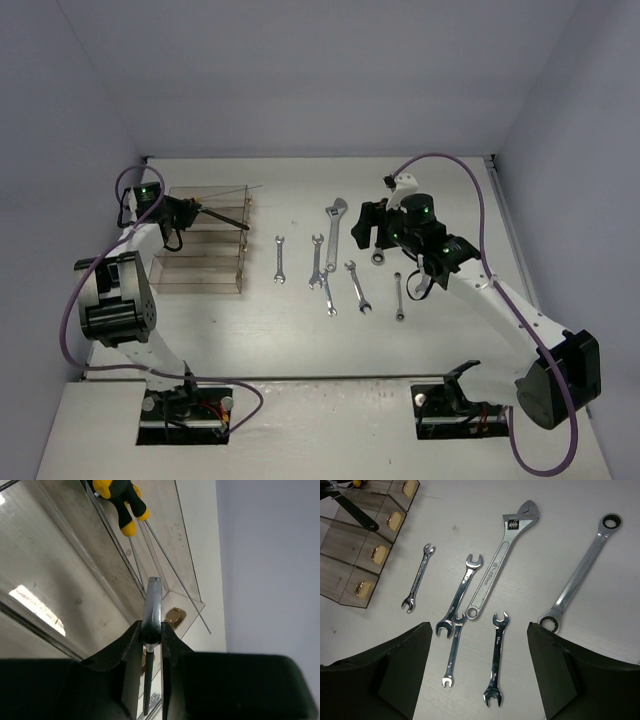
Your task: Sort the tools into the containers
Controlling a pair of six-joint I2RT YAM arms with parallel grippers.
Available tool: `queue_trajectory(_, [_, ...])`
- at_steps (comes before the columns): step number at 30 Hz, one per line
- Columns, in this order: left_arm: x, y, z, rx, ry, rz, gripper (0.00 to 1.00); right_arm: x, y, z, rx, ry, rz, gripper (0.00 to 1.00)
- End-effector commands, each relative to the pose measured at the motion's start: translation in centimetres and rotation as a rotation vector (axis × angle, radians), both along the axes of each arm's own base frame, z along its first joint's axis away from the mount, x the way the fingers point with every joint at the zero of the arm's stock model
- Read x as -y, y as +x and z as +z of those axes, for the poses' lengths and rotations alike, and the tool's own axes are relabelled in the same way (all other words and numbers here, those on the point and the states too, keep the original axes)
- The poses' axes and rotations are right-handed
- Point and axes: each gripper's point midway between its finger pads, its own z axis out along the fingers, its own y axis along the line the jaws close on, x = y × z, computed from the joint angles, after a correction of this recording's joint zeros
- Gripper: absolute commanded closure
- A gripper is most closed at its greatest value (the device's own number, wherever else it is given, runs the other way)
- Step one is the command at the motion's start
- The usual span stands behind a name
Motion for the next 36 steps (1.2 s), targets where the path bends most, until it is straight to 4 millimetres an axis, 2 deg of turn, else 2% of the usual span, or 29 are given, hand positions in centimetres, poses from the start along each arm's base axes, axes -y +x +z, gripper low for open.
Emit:
queue_trajectory(1, [-1.6,3.3,5.1,0.18,-0.045,0.101,1.0,0.4,0.5,2.0,0.067,0.021,-0.015,0.26])
queue_trajectory(7, [-2.9,2.3,4.3,0.157,-0.043,0.208,1.0,0.7,0.8,2.1,0.067,0.018,-0.024,0.25])
queue_trajectory(9, [-3.2,1.8,3.8,0.145,-0.035,0.231,0.97,0.9,1.0,1.9,0.064,0.014,-0.033,0.25])
queue_trajectory(14, [-3.2,0.4,2.5,0.092,-0.048,0.25,0.93,1.7,1.4,1.6,0.055,0.009,-0.061,0.24])
queue_trajectory(17, [-3.2,-0.4,1.6,0.07,-0.052,0.259,0.83,1.8,1.7,1.6,0.05,0.01,-0.069,0.24])
queue_trajectory(20, [-3.3,-0.4,1.7,0.071,-0.051,0.254,0.71,1.9,2.0,1.5,0.049,0.006,-0.075,0.22])
queue_trajectory(24, [-3.0,-0.1,2.7,0.093,-0.038,0.218,0.54,2.8,2.6,1.0,0.041,-0.016,-0.135,0.21])
queue_trajectory(26, [-2.8,-0.4,3.4,0.098,-0.04,0.213,0.4,3.9,3.4,0.8,0.028,-0.022,-0.199,0.21])
queue_trajectory(28, [-2.7,-0.8,3.8,0.089,-0.02,0.196,0.33,5.5,4.4,0.1,0.005,-0.026,-0.288,0.21])
queue_trajectory(31, [-2.5,-1.8,5.2,0.069,0.02,0.161,0.28,6.8,5.9,-0.7,-0.032,-0.027,-0.368,0.21])
queue_trajectory(33, [-2.1,-2.7,7.0,0.067,0.088,0.098,0.28,7.9,7.0,-1.2,-0.061,-0.041,-0.426,0.19])
queue_trajectory(34, [-1.8,-3.3,7.1,0.05,0.127,0.063,0.28,8.0,7.4,-2.2,-0.088,-0.06,-0.44,0.17])
queue_trajectory(36, [-1.3,-4.1,9.2,0.065,0.199,0.003,0.27,8.4,8.6,-3.0,-0.104,-0.08,-0.485,0.16])
